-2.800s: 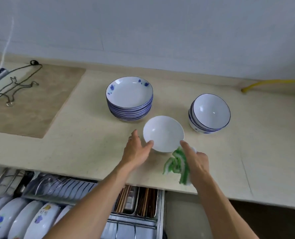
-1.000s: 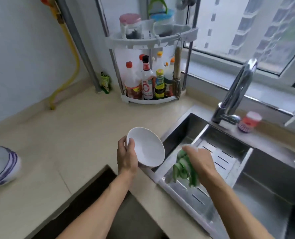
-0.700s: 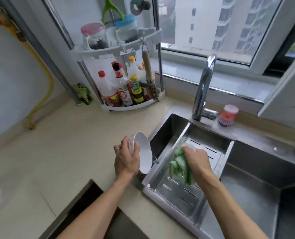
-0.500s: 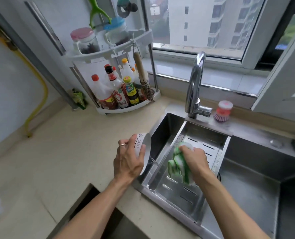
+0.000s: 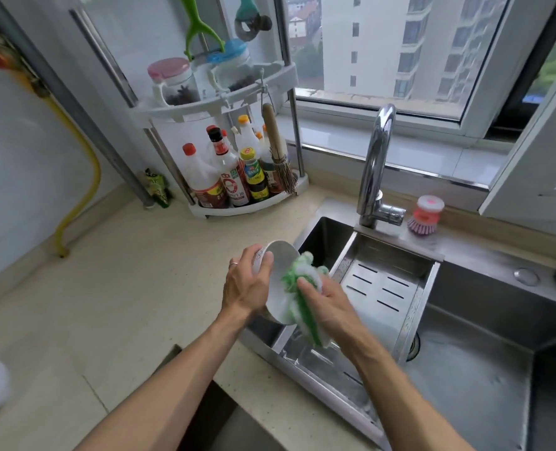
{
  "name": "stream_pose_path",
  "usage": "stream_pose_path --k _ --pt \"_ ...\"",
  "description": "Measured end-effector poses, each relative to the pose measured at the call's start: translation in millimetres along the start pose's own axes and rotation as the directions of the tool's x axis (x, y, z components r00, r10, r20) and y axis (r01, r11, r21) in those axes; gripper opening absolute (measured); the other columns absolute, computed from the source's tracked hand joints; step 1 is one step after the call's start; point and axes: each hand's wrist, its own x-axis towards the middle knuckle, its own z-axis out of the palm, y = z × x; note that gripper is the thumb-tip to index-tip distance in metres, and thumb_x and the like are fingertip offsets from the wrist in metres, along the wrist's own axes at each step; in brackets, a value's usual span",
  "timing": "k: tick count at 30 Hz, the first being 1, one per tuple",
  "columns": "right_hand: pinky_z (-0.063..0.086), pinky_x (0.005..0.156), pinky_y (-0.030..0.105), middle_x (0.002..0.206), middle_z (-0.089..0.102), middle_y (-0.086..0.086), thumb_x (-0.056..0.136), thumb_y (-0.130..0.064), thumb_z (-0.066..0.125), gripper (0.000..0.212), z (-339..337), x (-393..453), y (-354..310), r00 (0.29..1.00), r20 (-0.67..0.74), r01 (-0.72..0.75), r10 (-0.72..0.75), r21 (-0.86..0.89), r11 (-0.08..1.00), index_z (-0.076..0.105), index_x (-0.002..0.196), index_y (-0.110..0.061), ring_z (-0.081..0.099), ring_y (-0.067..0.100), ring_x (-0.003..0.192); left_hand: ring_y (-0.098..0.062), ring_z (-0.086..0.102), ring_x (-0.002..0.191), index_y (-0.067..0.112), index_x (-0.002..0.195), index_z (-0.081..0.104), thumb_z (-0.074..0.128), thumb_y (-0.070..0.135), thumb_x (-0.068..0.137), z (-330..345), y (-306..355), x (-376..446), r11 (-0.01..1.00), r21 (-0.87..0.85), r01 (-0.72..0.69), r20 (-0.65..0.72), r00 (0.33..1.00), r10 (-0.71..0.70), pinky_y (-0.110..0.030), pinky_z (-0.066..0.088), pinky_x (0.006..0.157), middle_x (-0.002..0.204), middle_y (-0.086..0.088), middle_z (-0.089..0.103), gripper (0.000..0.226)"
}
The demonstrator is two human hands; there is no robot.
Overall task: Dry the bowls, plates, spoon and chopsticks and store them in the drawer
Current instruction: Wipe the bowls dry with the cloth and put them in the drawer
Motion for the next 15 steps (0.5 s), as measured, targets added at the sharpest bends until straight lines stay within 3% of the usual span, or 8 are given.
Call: stream_pose_path --k 3,4,6,8,10,12,14,15 --pt "0.05 0.075 0.027 0.091 0.06 0.001 0.095 -0.009 0.046 0.013 35.0 -4.2 -1.6 0.968 0.236 0.104 -0.078 -0.099 0.99 0.058 0.099 -0.012 0.055 0.016 0.08 -0.021 0.058 0.111 0.025 0.129 0.06 0.047 0.05 0.099 -0.9 8.4 1.9 0.991 -0.118 0.06 0.031 0.998 -0.057 -0.032 0.046 0.087 0.123 -0.002 0.063 0.041" --pt "0.05 0.079 0.027 0.094 0.06 0.0 0.089 -0.012 0.046 0.017 43.2 -5.3 1.6 0.951 0.298 0.122 -0.081 -0.123 0.985 0.055 0.104 -0.017 0.056 0.016 0.083 -0.019 0.059 0.109 0.025 0.127 0.062 0.049 0.047 0.1 -4.6 10.1 3.5 0.991 -0.11 0.069 0.044 0.997 -0.065 -0.03 0.045 0.084 0.12 0.002 0.064 0.037" --pt "0.04 0.108 0.044 0.114 0.06 0.004 0.084 -0.022 0.048 0.038 42.9 -0.7 19.1 0.898 0.419 0.291 -0.134 -0.336 0.896 0.047 0.121 -0.025 0.057 0.026 0.107 -0.016 0.061 0.105 0.026 0.124 0.065 0.052 0.051 0.095 -15.9 8.7 7.3 0.99 -0.109 0.084 0.099 0.992 -0.074 -0.029 0.045 0.081 0.116 0.005 0.066 0.04" --pt "0.001 0.122 0.056 0.142 0.048 0.008 0.09 -0.022 0.05 0.049 28.7 9.3 32.4 0.864 0.499 0.451 -0.069 -0.706 0.546 0.039 0.138 -0.02 0.036 0.028 0.14 -0.016 0.063 0.101 0.027 0.119 0.068 0.054 0.055 0.091 -27.0 5.8 10.9 0.989 -0.122 0.085 0.147 0.987 -0.067 -0.027 0.048 0.078 0.114 0.005 0.069 0.043" --pt "-0.019 0.117 0.056 0.161 0.028 0.006 0.097 -0.015 0.047 0.055 16.7 13.9 33.9 0.875 0.484 0.474 -0.034 -0.839 0.267 0.03 0.149 -0.016 0.008 0.023 0.154 -0.017 0.061 0.1 0.027 0.12 0.067 0.052 0.055 0.092 -29.5 6.9 9.0 0.996 -0.075 0.045 0.129 0.991 -0.035 -0.025 0.047 0.075 0.11 0.004 0.067 0.042" --pt "-0.02 0.117 0.052 0.165 0.021 0.006 0.099 -0.012 0.042 0.059 22.7 14.5 25.1 0.886 0.46 0.445 -0.051 -0.815 0.371 0.023 0.155 -0.017 0.004 0.024 0.154 -0.017 0.06 0.099 0.029 0.119 0.067 0.046 0.059 0.085 -25.8 12.3 3.8 0.998 -0.069 0.014 0.034 0.999 -0.011 -0.028 0.048 0.077 0.111 0.004 0.066 0.05" --pt "-0.013 0.121 0.049 0.161 0.03 0.005 0.093 -0.01 0.043 0.066 36.2 6.7 11.5 0.894 0.437 0.37 -0.099 -0.597 0.712 0.024 0.155 -0.025 0.019 0.024 0.151 -0.018 0.061 0.099 0.028 0.119 0.068 0.048 0.056 0.087 -19.4 17.3 2.2 0.99 -0.126 0.055 -0.092 0.994 -0.066 -0.032 0.051 0.081 0.112 0.004 0.068 0.047" --pt "-0.011 0.123 0.049 0.158 0.037 0.003 0.091 -0.006 0.045 0.07 41.1 2.6 6.9 0.889 0.441 0.343 -0.12 -0.469 0.814 0.026 0.153 -0.031 0.028 0.021 0.147 -0.018 0.062 0.099 0.028 0.119 0.069 0.05 0.054 0.09 -17.9 16.0 2.6 0.982 -0.163 0.091 -0.121 0.986 -0.111 -0.033 0.053 0.083 0.112 0.004 0.069 0.044"
